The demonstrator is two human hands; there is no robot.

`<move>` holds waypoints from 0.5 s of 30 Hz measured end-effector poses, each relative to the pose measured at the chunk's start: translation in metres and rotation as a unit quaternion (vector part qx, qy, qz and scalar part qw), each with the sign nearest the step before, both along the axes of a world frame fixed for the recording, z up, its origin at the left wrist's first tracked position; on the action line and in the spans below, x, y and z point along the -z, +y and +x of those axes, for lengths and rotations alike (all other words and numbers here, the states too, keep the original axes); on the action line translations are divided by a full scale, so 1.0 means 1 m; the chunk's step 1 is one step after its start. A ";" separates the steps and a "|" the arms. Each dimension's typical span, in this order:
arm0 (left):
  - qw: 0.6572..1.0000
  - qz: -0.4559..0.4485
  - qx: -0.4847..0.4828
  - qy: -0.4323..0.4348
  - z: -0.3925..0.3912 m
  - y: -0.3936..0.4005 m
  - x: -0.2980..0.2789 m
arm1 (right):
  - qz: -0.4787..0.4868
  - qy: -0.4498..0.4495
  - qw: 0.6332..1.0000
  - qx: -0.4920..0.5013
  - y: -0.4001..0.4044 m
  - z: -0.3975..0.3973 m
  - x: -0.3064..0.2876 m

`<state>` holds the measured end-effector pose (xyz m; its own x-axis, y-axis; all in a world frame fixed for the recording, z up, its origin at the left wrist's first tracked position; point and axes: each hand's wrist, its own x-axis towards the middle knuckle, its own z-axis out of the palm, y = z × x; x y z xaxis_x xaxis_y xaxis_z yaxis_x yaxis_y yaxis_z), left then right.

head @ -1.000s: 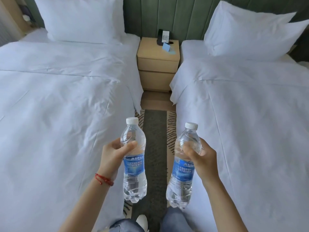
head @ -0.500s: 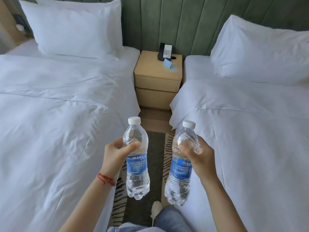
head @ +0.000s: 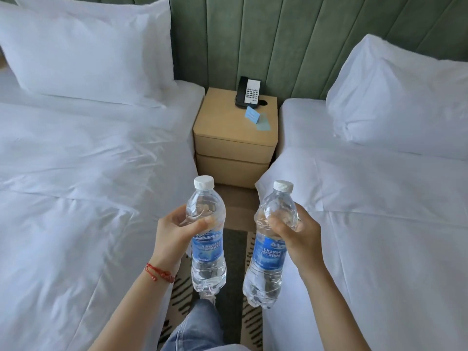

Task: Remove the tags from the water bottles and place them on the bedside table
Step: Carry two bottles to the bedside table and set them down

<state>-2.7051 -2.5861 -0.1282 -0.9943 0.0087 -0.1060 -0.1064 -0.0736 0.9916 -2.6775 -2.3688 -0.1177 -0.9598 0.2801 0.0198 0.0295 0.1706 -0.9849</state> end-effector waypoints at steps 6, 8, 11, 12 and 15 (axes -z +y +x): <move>0.999 -0.003 0.030 0.012 -0.131 -0.004 -0.013 | 0.019 0.004 1.000 0.006 -0.006 -0.124 -0.007; 0.999 -0.002 0.034 0.020 -0.170 -0.006 -0.018 | 0.019 0.013 0.999 0.021 -0.007 -0.161 -0.010; 0.999 -0.014 0.039 0.020 -0.221 -0.007 -0.021 | 0.009 0.015 0.999 0.027 -0.007 -0.208 -0.013; 0.999 -0.015 0.039 0.019 -0.236 -0.006 -0.022 | 0.006 0.013 0.999 0.029 -0.007 -0.222 -0.014; 0.999 -0.022 0.028 0.019 -0.282 -0.003 -0.020 | 0.005 0.013 0.999 0.029 -0.002 -0.266 -0.011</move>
<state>-2.9867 -2.5889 -0.1078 -0.9957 0.0611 -0.0699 -0.0716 -0.0256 0.9971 -2.9438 -2.3709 -0.1069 -0.9412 0.3344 0.0486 0.0132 0.1800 -0.9836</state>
